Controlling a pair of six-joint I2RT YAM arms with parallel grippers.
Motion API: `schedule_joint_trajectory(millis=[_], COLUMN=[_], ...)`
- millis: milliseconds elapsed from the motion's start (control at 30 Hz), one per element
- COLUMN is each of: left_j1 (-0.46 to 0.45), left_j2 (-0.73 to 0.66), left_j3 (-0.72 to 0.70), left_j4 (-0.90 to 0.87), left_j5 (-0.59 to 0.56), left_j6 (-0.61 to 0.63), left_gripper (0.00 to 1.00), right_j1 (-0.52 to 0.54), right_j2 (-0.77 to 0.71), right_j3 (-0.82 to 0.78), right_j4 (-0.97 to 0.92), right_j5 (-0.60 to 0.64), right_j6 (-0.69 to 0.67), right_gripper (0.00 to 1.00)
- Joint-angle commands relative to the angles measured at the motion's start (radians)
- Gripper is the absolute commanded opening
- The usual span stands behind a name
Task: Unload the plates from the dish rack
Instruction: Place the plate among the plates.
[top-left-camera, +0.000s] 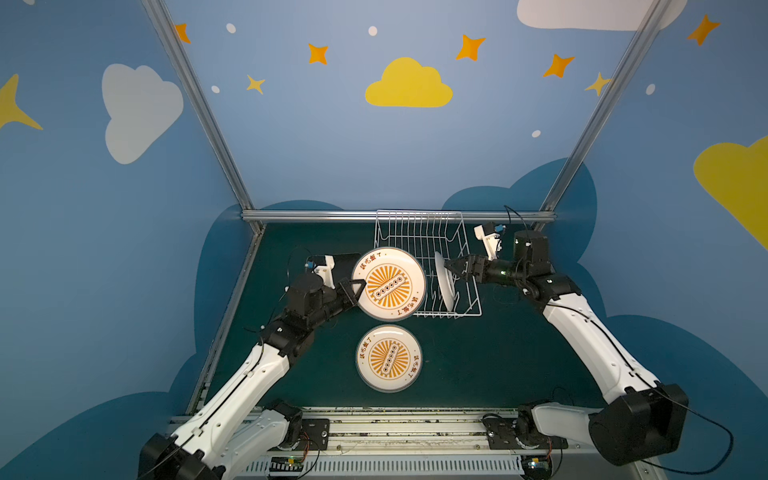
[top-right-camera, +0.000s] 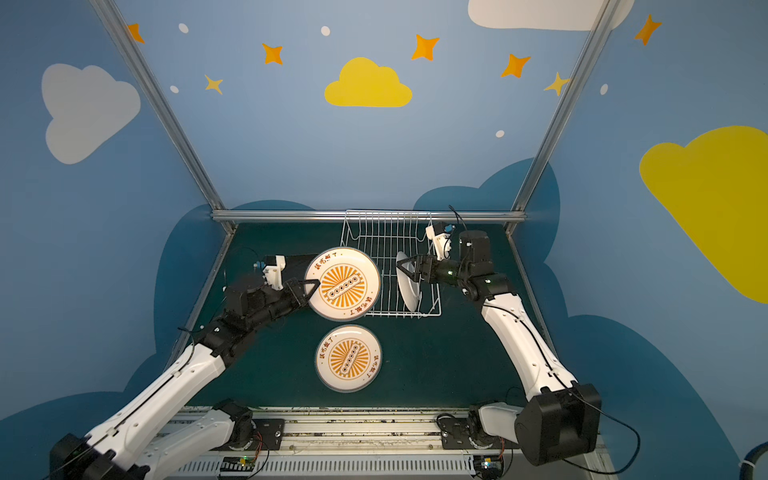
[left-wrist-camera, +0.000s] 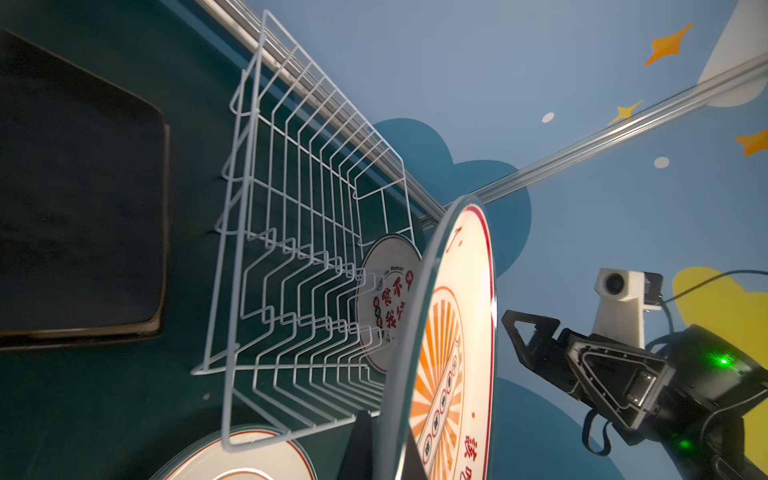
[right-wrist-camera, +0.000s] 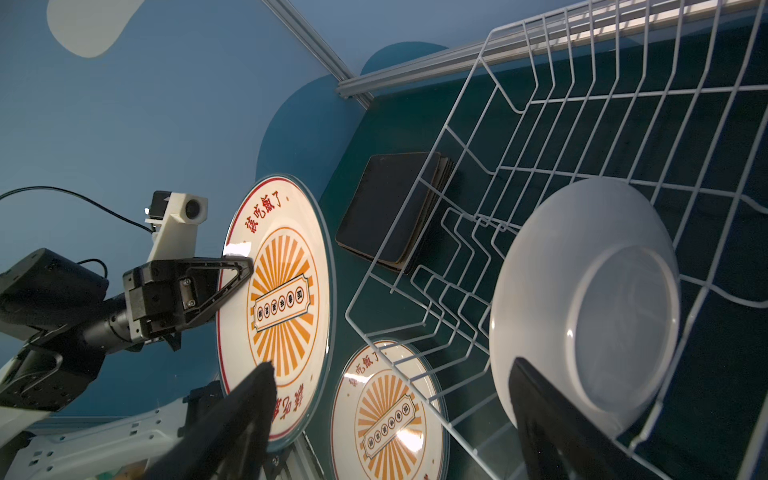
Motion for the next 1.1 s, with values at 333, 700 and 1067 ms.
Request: schedule_joint_trajectory(millis=[333,700,1067], left_j1=[0.005,-0.010,-0.037], left_j2=[-0.363,-0.361,-0.266], left_j3=[-0.181,-0.245,-0.335], left_j4=[-0.343,-0.416,-0.357], left_j5=[-0.019,0.027,0.123], left_j6=[-0.151,-0.149,-0.160], left_gripper=[0.03,0.03,0.03], right_j1=[0.001,0.008,0.012], right_j2=[-0.117,-0.124,-0.123], right_j3=[-0.069,-0.065,-0.056], right_j4=[-0.043,-0.063,-0.077], right_j5=[0.008,0.033,0.068], right_j6=[-0.189,-0.199,-0.184], right_gripper=[0.88,0.88,0.88])
